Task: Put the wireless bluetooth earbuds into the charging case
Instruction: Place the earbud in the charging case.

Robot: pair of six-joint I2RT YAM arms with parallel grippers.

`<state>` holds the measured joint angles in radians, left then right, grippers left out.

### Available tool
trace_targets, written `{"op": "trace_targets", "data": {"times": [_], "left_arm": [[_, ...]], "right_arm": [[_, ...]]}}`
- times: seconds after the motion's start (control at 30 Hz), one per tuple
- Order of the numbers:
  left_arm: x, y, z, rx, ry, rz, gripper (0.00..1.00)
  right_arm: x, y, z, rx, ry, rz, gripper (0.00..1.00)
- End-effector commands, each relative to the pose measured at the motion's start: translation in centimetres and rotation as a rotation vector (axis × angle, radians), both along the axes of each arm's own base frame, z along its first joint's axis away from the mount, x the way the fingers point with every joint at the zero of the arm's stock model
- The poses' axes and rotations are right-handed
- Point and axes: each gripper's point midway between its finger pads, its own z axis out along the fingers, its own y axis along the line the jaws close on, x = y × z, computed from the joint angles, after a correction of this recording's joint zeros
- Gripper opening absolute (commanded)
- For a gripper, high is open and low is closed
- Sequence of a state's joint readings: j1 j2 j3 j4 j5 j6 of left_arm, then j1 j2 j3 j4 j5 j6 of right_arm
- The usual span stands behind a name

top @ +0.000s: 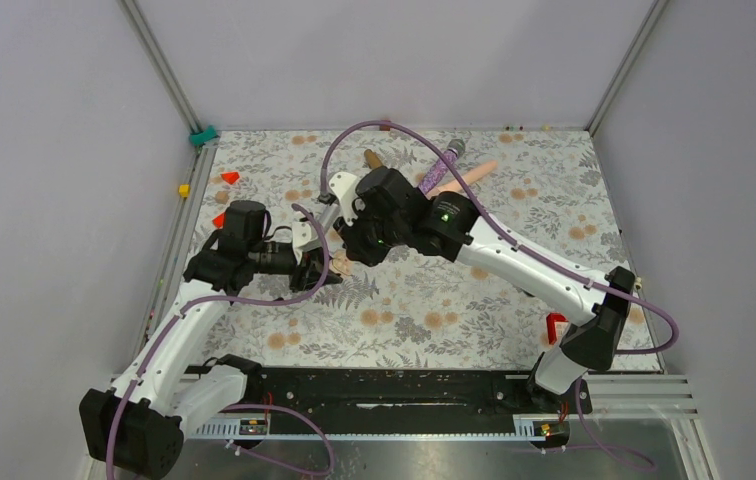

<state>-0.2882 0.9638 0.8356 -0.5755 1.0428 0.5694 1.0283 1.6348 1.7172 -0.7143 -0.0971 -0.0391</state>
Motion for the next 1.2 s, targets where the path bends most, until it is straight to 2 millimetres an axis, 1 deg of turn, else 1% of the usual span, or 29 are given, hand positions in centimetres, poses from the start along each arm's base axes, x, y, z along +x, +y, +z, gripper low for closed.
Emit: {"op": "trace_targets", "data": {"times": [0.0, 0.27, 0.37, 0.4, 0.63, 0.9, 1.17], "left_arm": [[0.4, -0.5, 2.3, -0.042, -0.071, -0.012, 0.0], [0.4, -0.4, 2.4, -0.044, -0.073, -0.009, 0.0], [0.4, -0.4, 2.4, -0.044, -0.075, -0.01, 0.0], [0.4, -0.4, 2.3, -0.043, -0.075, -0.011, 0.0], [0.6, -0.4, 2.1, -0.039, -0.076, -0.002, 0.0], [0.9, -0.4, 2.0, -0.033, -0.076, 0.009, 0.0], [1.2, -0.3, 1.8, -0.027, -0.069, 0.023, 0.0]], "right_arm": [[-0.3, 1.0, 1.8, 0.033, -0.027, -0.005, 0.16], [-0.7, 1.5, 0.9, -0.013, -0.045, 0.006, 0.16], [-0.7, 1.3, 0.7, -0.026, -0.059, 0.0, 0.15], [-0.4, 1.0, 0.7, -0.034, -0.071, -0.015, 0.15], [-0.5, 0.3, 1.7, -0.014, -0.093, -0.024, 0.15], [-1.0, 0.2, 1.0, -0.025, -0.074, -0.006, 0.15], [-1.2, 0.0, 1.4, -0.013, -0.075, -0.003, 0.15]]}}
